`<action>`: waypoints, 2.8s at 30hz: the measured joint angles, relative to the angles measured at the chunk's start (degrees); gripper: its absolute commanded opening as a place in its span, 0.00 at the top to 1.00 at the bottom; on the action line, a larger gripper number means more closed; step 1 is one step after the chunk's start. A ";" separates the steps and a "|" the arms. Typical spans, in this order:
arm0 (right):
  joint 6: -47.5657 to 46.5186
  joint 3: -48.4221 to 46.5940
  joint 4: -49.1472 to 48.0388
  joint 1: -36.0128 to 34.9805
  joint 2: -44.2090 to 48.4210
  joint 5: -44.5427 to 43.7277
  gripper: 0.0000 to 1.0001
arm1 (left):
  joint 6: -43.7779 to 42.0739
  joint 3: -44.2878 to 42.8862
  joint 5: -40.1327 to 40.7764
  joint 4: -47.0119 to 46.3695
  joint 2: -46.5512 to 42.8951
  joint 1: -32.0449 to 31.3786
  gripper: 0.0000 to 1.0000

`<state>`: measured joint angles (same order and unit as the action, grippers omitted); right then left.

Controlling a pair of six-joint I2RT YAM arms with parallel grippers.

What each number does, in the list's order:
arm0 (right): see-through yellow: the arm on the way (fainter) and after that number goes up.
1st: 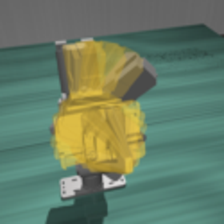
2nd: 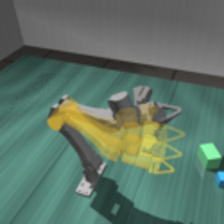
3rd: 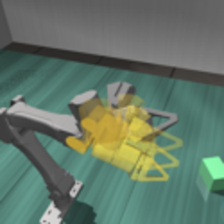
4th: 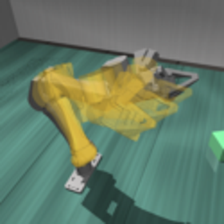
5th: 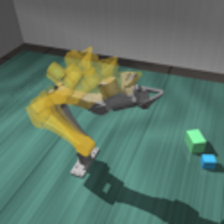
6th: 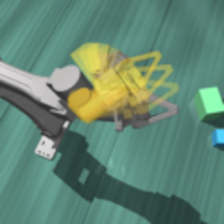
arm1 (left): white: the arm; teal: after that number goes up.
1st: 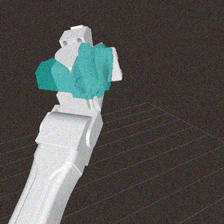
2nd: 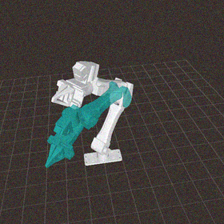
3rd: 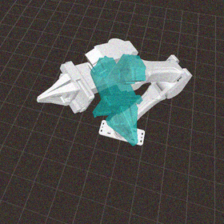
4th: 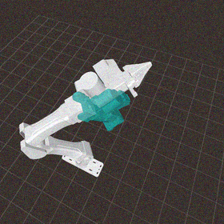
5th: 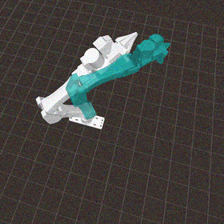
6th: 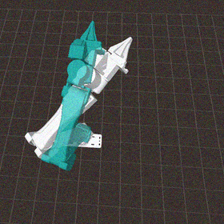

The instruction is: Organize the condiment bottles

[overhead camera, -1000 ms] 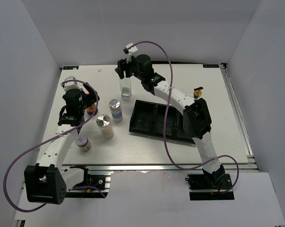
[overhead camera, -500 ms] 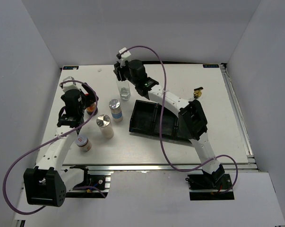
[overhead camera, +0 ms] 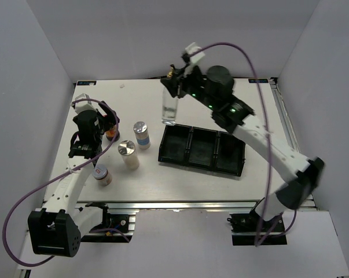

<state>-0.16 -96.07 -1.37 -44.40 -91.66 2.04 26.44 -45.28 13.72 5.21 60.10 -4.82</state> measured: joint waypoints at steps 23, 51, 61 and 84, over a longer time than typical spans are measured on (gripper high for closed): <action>10.56 32.59 25.05 0.02 45.62 -20.59 1.00 | 0.31 0.02 -0.85 -0.07 0.28 0.00 0.02; 4.74 46.86 15.93 2.14 48.48 -38.84 1.00 | -0.76 0.68 1.95 0.37 0.26 0.00 0.02; 4.24 54.18 8.44 5.77 48.28 -39.10 1.00 | -0.76 0.68 1.95 0.39 0.26 0.00 0.02; 14.21 52.61 13.31 6.54 49.09 -39.95 0.11 | -0.90 0.68 1.92 0.37 0.26 0.00 0.02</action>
<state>14.04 -43.46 11.94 -37.87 -42.57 -37.91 25.54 -44.60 15.64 5.58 60.36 -4.82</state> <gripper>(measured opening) 0.893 0.980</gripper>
